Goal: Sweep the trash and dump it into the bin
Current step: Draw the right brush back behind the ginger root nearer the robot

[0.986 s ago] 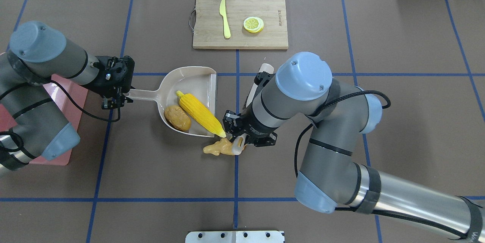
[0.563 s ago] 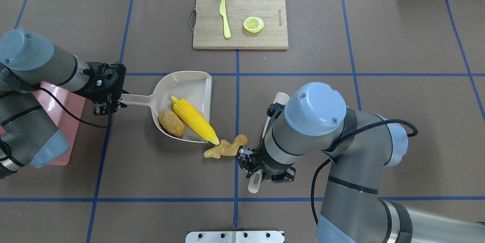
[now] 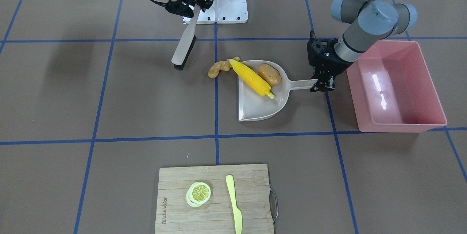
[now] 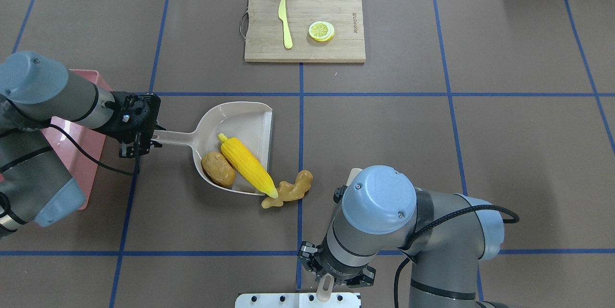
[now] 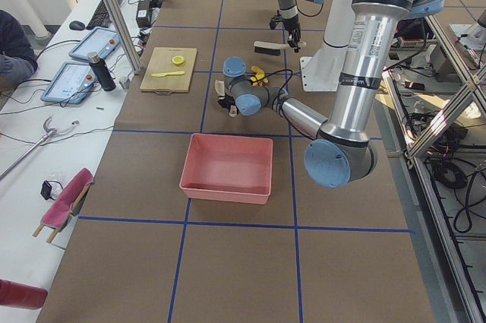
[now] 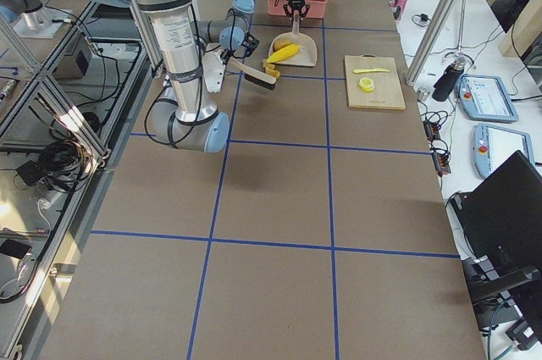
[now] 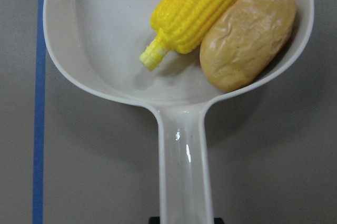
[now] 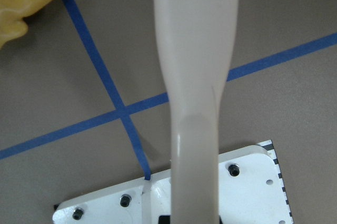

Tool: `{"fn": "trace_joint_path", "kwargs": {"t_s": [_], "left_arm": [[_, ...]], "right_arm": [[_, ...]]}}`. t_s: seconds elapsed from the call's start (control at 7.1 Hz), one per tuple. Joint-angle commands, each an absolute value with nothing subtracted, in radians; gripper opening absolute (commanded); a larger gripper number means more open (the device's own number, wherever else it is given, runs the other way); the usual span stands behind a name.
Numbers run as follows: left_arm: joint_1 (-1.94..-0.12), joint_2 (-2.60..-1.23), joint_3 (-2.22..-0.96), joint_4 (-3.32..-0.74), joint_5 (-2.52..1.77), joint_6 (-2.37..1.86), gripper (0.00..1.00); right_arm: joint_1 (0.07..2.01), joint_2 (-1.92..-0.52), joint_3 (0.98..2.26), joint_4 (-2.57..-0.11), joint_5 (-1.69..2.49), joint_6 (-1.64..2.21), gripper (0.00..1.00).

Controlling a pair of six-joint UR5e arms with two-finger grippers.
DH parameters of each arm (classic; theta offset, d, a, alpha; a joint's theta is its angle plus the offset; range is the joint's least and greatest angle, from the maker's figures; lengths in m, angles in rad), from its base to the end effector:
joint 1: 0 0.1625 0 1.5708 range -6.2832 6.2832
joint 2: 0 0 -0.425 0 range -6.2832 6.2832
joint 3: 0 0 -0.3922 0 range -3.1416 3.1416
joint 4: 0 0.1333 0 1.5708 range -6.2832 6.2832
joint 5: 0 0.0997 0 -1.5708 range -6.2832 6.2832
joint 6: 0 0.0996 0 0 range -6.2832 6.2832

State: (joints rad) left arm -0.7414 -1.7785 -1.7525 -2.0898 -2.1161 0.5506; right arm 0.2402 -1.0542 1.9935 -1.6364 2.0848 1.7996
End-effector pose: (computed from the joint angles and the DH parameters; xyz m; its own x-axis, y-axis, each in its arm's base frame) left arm 0.3718 -0.4512 0.4032 -0.0023 0.9900 0.1407 -0.5308 -0.1205 0.8389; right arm -0.5355 -0.2180 0.1947 0.6434 0.3609 0.6751 0.0134 0.8764 -0.4813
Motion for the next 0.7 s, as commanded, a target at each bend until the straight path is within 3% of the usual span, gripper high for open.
{"fn": "trace_joint_path", "kwargs": {"t_s": [0.0,0.56], "left_arm": [[-0.729,-1.755,-1.767,-2.112,-2.114,0.552,0.0],[-0.727,-1.729,-1.772,-2.123,-2.114,0.554,0.0]], "right_arm": [[0.241,-1.048,1.971,-1.632,2.086,1.772,0.0],[0.25,-1.013,1.895,-1.496,2.083,1.743,0.0]]}}
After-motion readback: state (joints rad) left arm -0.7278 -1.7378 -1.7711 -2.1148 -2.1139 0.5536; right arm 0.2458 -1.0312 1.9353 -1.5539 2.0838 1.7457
